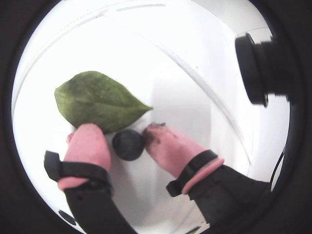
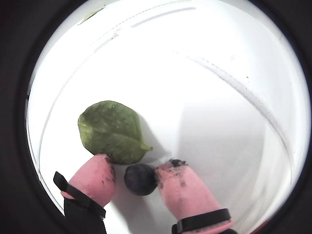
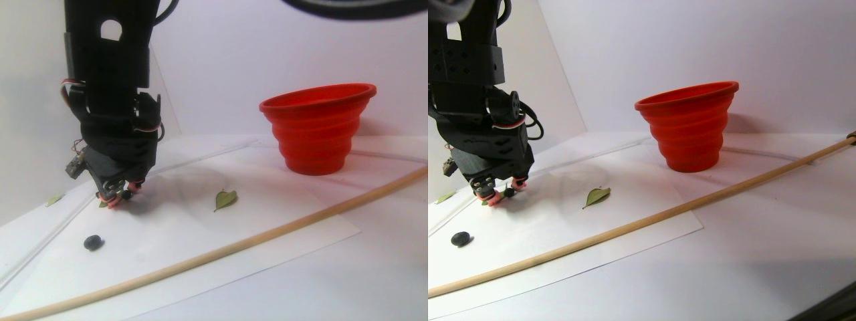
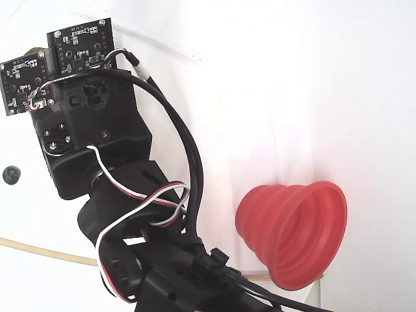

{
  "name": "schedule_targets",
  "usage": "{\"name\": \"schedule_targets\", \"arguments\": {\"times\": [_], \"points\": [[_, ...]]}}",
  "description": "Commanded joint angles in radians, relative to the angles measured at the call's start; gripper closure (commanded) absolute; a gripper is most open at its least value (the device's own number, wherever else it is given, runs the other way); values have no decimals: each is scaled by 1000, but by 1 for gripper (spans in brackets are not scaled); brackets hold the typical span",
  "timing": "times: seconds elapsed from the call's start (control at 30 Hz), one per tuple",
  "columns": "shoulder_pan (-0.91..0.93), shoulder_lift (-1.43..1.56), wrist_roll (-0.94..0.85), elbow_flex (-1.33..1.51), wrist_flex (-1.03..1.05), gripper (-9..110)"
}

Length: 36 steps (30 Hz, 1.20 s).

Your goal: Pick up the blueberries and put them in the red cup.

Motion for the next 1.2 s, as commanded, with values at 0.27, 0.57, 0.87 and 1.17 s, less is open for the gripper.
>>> {"name": "schedule_targets", "arguments": {"times": [0.27,0.57,0.87,1.17], "points": [[-28,20,-8,-37,-25,90],[-17,49,-6,-20,-20,91],[-14,132,11,31,-12,91],[3,210,21,78,2,91]]}}
